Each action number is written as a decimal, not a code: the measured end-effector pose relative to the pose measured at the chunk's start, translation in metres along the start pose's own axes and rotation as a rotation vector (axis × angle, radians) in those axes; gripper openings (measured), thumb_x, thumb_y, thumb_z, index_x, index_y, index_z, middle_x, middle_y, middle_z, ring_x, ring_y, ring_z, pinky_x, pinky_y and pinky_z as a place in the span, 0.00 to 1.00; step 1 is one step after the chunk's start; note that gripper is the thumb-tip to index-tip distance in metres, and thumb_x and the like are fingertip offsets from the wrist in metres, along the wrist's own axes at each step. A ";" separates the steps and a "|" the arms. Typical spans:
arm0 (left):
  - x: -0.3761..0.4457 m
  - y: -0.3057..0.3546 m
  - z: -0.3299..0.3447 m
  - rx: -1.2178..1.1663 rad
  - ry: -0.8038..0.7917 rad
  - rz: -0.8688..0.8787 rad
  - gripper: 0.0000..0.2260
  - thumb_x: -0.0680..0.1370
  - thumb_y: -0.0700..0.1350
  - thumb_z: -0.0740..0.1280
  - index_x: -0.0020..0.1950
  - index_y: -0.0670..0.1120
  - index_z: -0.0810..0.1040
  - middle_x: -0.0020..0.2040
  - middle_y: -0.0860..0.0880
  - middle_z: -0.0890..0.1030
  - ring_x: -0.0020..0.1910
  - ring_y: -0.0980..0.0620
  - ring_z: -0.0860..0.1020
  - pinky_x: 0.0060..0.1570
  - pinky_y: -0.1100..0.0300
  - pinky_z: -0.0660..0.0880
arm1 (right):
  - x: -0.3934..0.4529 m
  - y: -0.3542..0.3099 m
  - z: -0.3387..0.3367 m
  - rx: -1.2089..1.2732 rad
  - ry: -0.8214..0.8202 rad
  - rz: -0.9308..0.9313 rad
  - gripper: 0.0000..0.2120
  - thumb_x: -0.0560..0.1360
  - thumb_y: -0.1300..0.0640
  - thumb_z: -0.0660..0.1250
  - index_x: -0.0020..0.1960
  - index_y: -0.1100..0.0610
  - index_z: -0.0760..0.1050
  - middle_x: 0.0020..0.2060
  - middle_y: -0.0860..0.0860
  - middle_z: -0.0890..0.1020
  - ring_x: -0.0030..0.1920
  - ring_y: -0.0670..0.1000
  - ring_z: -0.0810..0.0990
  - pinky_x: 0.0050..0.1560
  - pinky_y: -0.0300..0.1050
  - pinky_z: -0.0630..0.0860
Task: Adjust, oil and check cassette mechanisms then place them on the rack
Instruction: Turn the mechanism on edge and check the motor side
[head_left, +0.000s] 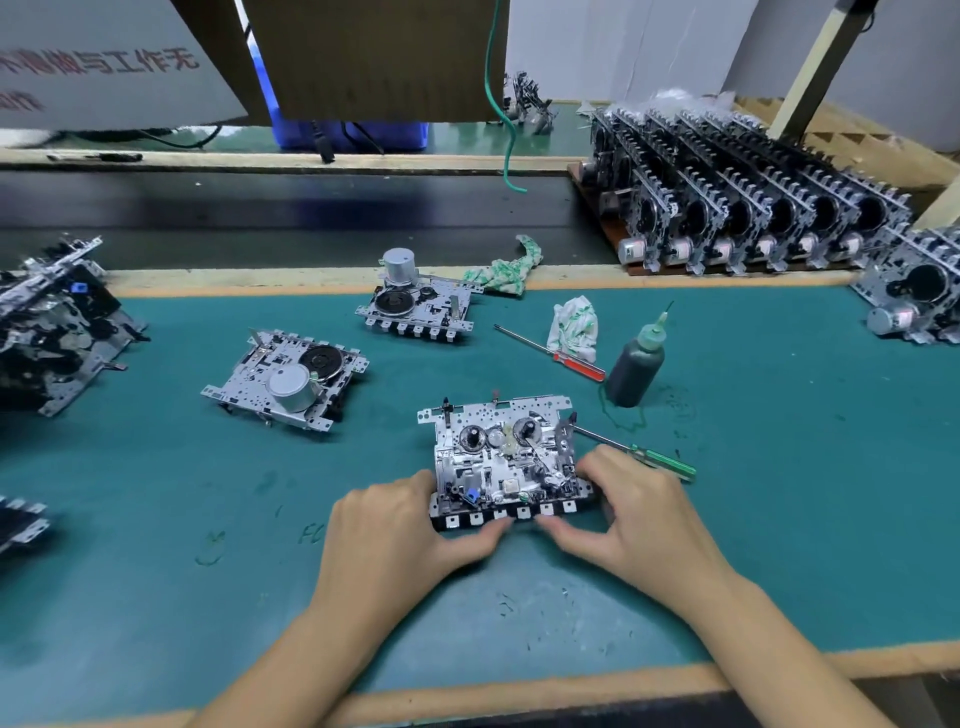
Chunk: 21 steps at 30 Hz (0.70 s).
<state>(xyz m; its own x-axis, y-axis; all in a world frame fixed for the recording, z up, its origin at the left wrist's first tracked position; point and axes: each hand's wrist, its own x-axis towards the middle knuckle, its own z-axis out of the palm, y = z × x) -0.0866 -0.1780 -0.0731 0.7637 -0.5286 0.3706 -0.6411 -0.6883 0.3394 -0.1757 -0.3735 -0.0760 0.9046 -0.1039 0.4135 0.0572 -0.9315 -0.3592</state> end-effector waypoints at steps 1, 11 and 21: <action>0.000 -0.001 0.000 0.007 -0.010 -0.012 0.25 0.62 0.69 0.60 0.25 0.47 0.73 0.19 0.48 0.72 0.19 0.45 0.74 0.20 0.63 0.65 | -0.001 -0.001 0.000 0.001 0.001 -0.018 0.21 0.67 0.38 0.66 0.36 0.57 0.71 0.31 0.43 0.63 0.30 0.43 0.61 0.30 0.37 0.59; -0.003 -0.014 -0.004 -0.153 -0.038 0.142 0.25 0.61 0.72 0.63 0.32 0.52 0.59 0.19 0.51 0.68 0.20 0.50 0.71 0.22 0.61 0.67 | -0.001 0.000 0.001 -0.029 -0.023 -0.018 0.20 0.69 0.41 0.68 0.37 0.59 0.70 0.31 0.45 0.64 0.28 0.48 0.63 0.31 0.44 0.62; -0.001 -0.019 -0.003 -0.106 -0.044 0.275 0.23 0.65 0.67 0.63 0.29 0.50 0.61 0.19 0.51 0.67 0.18 0.51 0.68 0.18 0.65 0.64 | -0.002 -0.003 0.005 -0.093 0.013 0.009 0.26 0.63 0.38 0.73 0.31 0.60 0.69 0.25 0.51 0.69 0.24 0.53 0.68 0.23 0.43 0.67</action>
<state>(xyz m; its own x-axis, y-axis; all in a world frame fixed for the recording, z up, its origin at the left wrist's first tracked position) -0.0754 -0.1632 -0.0771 0.5614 -0.7106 0.4242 -0.8269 -0.4617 0.3210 -0.1757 -0.3685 -0.0795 0.8993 -0.1162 0.4216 0.0093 -0.9588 -0.2840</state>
